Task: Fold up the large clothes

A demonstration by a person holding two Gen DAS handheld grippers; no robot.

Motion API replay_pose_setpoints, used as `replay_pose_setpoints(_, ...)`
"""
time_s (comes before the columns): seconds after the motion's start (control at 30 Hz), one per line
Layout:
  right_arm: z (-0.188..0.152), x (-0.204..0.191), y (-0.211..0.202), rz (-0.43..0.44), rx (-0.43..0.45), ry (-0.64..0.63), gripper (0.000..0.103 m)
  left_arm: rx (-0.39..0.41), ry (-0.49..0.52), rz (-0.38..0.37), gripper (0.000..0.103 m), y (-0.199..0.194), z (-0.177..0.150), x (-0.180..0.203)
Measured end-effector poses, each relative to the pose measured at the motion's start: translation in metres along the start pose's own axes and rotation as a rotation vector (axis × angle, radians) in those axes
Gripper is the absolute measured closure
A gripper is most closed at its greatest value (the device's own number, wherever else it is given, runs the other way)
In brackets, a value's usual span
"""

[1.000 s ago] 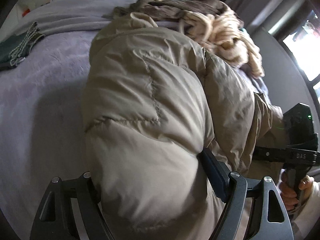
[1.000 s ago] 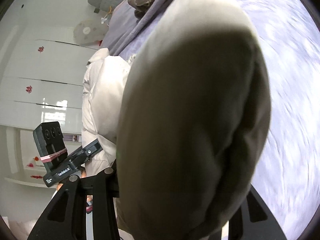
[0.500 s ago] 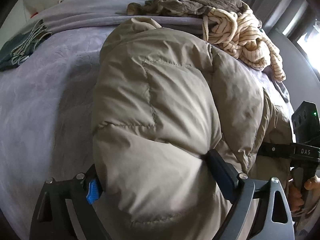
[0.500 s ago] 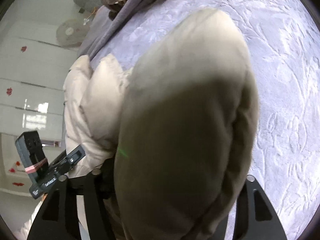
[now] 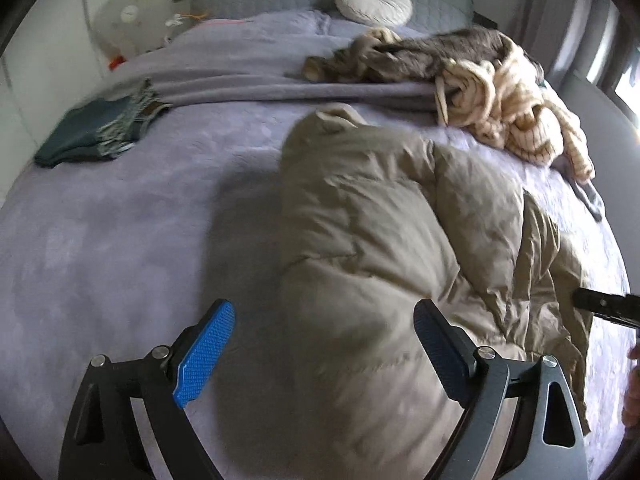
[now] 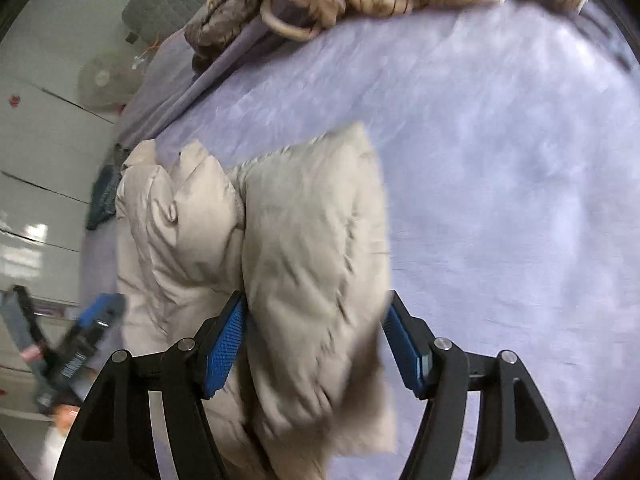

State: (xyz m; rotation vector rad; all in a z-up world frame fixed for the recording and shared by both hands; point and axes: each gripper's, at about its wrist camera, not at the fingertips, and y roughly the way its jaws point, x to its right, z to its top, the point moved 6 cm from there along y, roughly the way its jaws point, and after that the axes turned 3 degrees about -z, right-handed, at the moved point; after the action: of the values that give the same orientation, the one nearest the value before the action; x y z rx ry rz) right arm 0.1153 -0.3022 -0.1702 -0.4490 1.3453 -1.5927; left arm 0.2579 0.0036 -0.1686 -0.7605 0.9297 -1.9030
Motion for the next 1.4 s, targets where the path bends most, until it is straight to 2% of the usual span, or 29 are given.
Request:
replay_pose_setpoints(0.03, -0.005, 0.002, -0.008, -0.008, 0.018, -0.014, 0.065, 0.000, -0.006, 0.000, 0.010, -0.004, -0.003, -0.003)
replay_pose_setpoints(0.07, -0.010, 0.001, -0.020, -0.024, 0.039, -0.032, 0.074, -0.002, -0.008, -0.001, 0.010, -0.007, -0.009, -0.004)
replay_pose_setpoints(0.1, -0.014, -0.003, -0.032, -0.024, 0.068, -0.046, 0.074, -0.002, -0.002, 0.000, 0.010, -0.009, -0.015, -0.005)
replay_pose_setpoints(0.17, -0.014, -0.032, -0.029, 0.003, 0.091, -0.077, 0.074, -0.026, 0.017, 0.015, 0.010, -0.005, -0.028, -0.002)
replay_pose_setpoints(0.27, -0.032, -0.057, -0.018, 0.006, 0.048, -0.154, 0.074, -0.066, 0.029, 0.019, 0.010, 0.007, -0.047, 0.007)
replay_pose_setpoints(0.33, -0.046, -0.066, -0.001, -0.035, 0.007, -0.205, 0.074, -0.070, 0.046, 0.027, 0.010, 0.012, -0.052, 0.014)
replay_pose_setpoints(0.47, -0.059, -0.062, 0.034, -0.120, -0.052, -0.252, 0.074, -0.076, 0.069, 0.042, 0.010, 0.018, -0.058, 0.022)
replay_pose_setpoints(0.6, -0.066, -0.047, 0.052, -0.145, -0.102, -0.233, 0.077, -0.101, 0.050, 0.022, 0.010, 0.020, -0.062, 0.024)
replay_pose_setpoints(0.8, -0.065, -0.048, 0.045, -0.129, -0.104, -0.207, 0.077, -0.125, 0.053, 0.040, 0.010, 0.012, -0.062, 0.025)
replay_pose_setpoints(1.1, -0.070, -0.049, 0.018, -0.111, -0.108, -0.153, 0.074, -0.155, 0.040, 0.028, 0.010, -0.010, -0.065, 0.026)
replay_pose_setpoints(1.4, -0.090, -0.057, -0.015, -0.093, -0.100, -0.092, 0.073, -0.165, 0.055, 0.008, 0.010, -0.043, -0.077, 0.024)
